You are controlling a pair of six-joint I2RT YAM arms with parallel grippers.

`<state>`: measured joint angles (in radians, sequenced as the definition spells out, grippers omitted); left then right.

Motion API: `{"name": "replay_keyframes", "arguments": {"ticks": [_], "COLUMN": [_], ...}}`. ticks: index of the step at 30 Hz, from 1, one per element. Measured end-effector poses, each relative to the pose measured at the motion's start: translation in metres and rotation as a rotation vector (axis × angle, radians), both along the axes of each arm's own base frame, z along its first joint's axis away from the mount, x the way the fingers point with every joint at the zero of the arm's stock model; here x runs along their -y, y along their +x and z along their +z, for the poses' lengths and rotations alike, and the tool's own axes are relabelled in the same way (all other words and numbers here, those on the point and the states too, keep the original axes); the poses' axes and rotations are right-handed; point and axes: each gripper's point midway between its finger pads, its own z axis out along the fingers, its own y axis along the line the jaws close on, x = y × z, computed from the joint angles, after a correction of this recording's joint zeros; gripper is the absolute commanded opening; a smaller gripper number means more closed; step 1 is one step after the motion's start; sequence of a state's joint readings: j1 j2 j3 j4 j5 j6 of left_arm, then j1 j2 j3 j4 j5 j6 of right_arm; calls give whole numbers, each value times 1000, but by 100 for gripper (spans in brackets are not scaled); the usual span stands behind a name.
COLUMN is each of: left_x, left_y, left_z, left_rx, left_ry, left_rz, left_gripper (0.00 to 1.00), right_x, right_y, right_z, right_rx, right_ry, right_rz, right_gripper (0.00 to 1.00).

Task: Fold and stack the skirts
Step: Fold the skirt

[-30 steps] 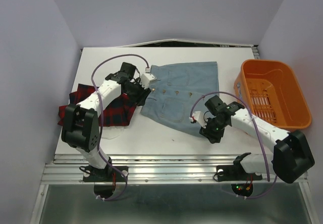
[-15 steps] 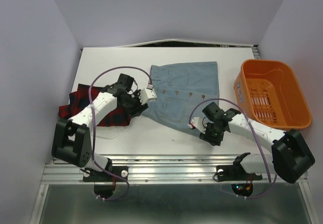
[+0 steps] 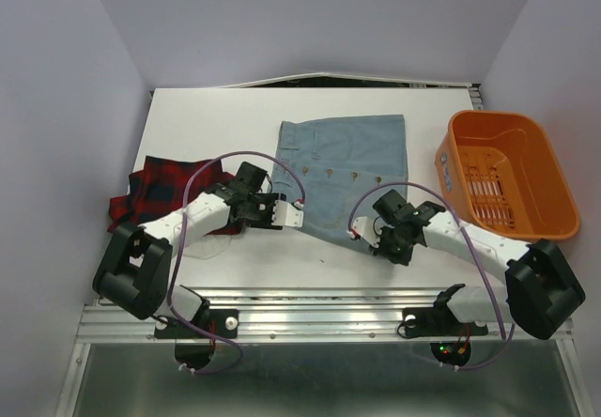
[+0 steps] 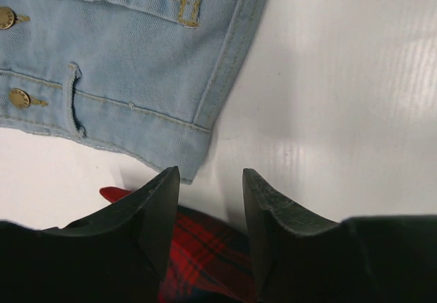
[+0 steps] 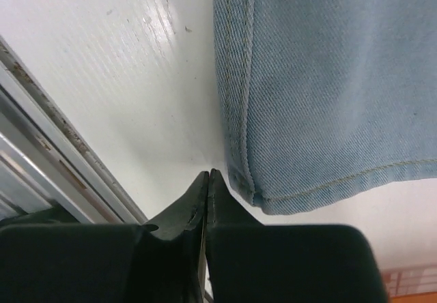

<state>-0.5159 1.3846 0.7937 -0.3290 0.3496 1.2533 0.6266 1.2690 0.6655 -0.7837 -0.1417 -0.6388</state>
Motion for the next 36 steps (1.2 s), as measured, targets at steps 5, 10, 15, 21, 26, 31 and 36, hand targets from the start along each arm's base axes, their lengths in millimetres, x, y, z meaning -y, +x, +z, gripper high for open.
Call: {"name": "replay_keyframes", "arguments": {"ticks": [5, 10, 15, 21, 26, 31, 36], "left_x": [0, 0, 0, -1, -1, 0, 3], "left_y": [10, 11, 11, 12, 13, 14, 13], "left_z": [-19, -22, -22, -22, -21, -20, -20], "left_rx": [14, 18, 19, 21, 29, 35, 32], "left_ry": [50, 64, 66, 68, 69, 64, 52], "left_rz": [-42, -60, -63, -59, -57, -58, -74], "left_gripper": [50, 50, 52, 54, 52, 51, 51], "right_x": [-14, -30, -28, 1, 5, 3, 3], "right_y": [9, 17, 15, 5, 19, 33, 36], "right_z": [23, 50, 45, -9, -11, -8, -7], "right_rx": [13, 34, 36, 60, 138, 199, 215], "right_ry": [48, 118, 113, 10, -12, -9, -12], "right_rz": [5, 15, 19, 15, -3, -12, -11], "right_gripper": [52, 59, 61, 57, 29, 1, 1]}}
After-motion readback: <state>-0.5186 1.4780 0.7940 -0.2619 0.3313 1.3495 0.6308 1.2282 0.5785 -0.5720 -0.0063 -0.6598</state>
